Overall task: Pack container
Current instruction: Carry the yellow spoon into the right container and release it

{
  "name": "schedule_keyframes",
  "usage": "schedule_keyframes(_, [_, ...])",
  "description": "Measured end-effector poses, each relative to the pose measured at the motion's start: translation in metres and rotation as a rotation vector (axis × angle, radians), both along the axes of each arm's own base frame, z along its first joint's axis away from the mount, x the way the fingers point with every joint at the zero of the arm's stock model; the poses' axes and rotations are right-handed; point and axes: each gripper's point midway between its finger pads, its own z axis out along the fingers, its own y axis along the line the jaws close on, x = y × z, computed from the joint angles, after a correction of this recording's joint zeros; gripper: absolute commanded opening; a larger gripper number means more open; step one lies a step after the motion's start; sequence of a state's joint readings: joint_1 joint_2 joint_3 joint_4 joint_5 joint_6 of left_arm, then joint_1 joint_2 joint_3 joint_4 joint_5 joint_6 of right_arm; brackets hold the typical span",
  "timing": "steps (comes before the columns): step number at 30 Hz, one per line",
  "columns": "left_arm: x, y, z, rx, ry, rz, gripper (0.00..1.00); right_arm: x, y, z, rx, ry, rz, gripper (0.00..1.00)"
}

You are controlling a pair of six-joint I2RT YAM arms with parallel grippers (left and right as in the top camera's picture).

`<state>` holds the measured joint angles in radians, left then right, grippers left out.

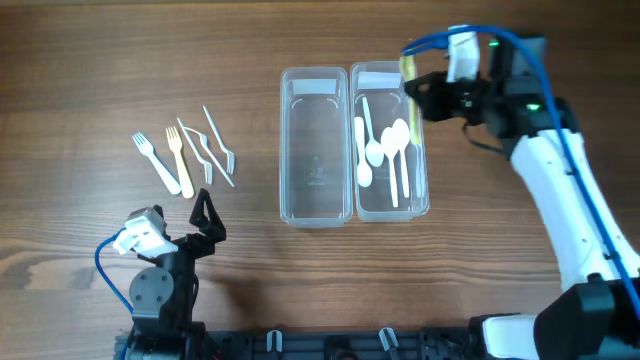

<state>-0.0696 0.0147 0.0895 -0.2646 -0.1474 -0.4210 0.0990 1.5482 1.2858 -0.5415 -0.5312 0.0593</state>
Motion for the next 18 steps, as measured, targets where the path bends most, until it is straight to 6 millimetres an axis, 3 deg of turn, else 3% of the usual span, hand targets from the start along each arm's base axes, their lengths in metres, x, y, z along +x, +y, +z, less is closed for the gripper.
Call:
schedule_keyframes(10, [0.000,0.000,0.000,0.000,0.000,0.000,1.00,-0.004,0.017,-0.020,-0.106,0.032,-0.007,0.04])
schedule_keyframes(12, [0.000,0.000,0.000,0.000,0.000,0.000,1.00,-0.004,0.015,-0.027,-0.115,0.053,-0.013,0.32])
schedule_keyframes(13, [0.000,0.000,0.000,0.000,0.000,0.000,1.00,-0.004,0.015,-0.031,-0.120,0.066,-0.014,0.56])
schedule_keyframes(16, [0.000,0.000,0.000,0.000,0.000,0.000,1.00,-0.005,0.013,-0.043,-0.128,0.105,-0.023,0.67])
schedule_keyframes(18, [0.000,0.000,0.000,0.000,0.000,0.000,1.00,-0.005,0.013,-0.049,-0.132,0.123,-0.022,0.69])
